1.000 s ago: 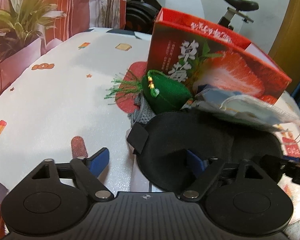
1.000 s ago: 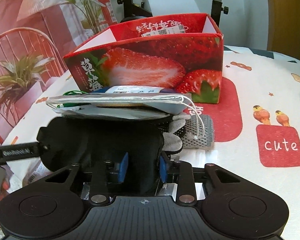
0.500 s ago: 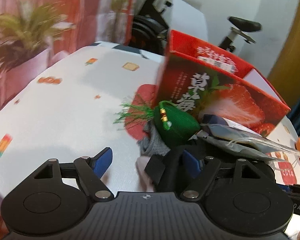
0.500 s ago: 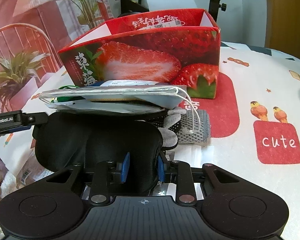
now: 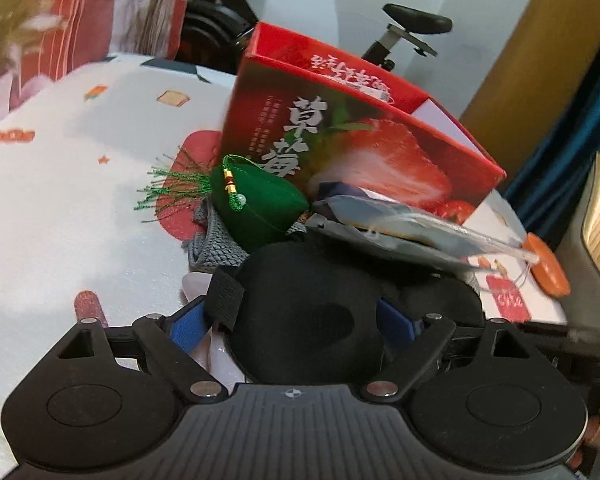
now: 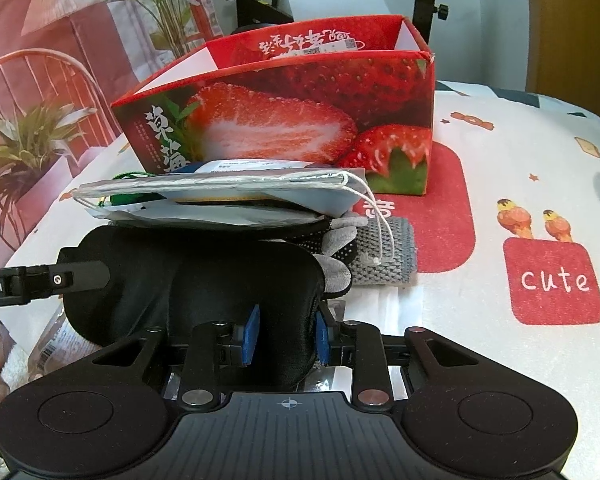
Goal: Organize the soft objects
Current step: 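Close the right gripper on the black eye mask while the left gripper grips its other side, then lift the black eye mask with both grippers and carry it into the red box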
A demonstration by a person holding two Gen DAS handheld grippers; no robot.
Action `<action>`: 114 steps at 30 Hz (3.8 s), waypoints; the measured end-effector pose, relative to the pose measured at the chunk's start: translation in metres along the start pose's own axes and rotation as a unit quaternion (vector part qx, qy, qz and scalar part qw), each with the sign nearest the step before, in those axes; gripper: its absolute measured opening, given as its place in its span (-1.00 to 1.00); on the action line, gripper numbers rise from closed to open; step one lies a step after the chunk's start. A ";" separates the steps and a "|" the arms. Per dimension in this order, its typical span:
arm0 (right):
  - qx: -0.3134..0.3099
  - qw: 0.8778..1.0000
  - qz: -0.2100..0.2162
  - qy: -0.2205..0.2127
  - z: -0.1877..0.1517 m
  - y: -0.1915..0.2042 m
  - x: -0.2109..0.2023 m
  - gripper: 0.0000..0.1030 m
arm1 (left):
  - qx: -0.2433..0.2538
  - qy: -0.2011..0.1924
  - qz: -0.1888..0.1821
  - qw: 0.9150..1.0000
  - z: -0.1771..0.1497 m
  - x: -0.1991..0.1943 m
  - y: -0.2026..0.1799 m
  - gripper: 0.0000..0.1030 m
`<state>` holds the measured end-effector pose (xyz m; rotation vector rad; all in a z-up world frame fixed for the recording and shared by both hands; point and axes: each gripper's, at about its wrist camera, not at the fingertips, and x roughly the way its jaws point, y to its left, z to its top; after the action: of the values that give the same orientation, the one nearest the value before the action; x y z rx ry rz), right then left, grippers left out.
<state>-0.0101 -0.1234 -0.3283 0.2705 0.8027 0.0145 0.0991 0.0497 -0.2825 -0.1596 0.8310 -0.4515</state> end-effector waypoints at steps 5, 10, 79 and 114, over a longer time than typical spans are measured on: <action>0.000 1.000 0.001 -0.002 -0.001 0.000 -0.001 -0.49 | 0.006 -0.012 0.018 1.000 -0.001 -0.006 -0.002 0.54; 0.002 1.000 0.000 -0.004 -0.001 0.000 -0.002 -0.49 | 0.043 -0.038 0.010 0.998 0.001 -0.017 -0.013 0.40; -0.127 0.980 0.048 -0.143 0.210 -0.009 -0.023 -0.72 | 0.147 -0.145 0.059 0.977 0.170 -0.004 -0.078 -0.45; -0.077 0.983 -0.023 0.166 0.236 -0.043 0.158 -0.70 | 0.208 0.132 0.073 0.966 0.203 0.165 -0.062 -0.44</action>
<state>0.2645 -0.2022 -0.2947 0.1020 1.1333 0.0795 0.3268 -0.0873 -0.2388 0.3564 0.9818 -0.5058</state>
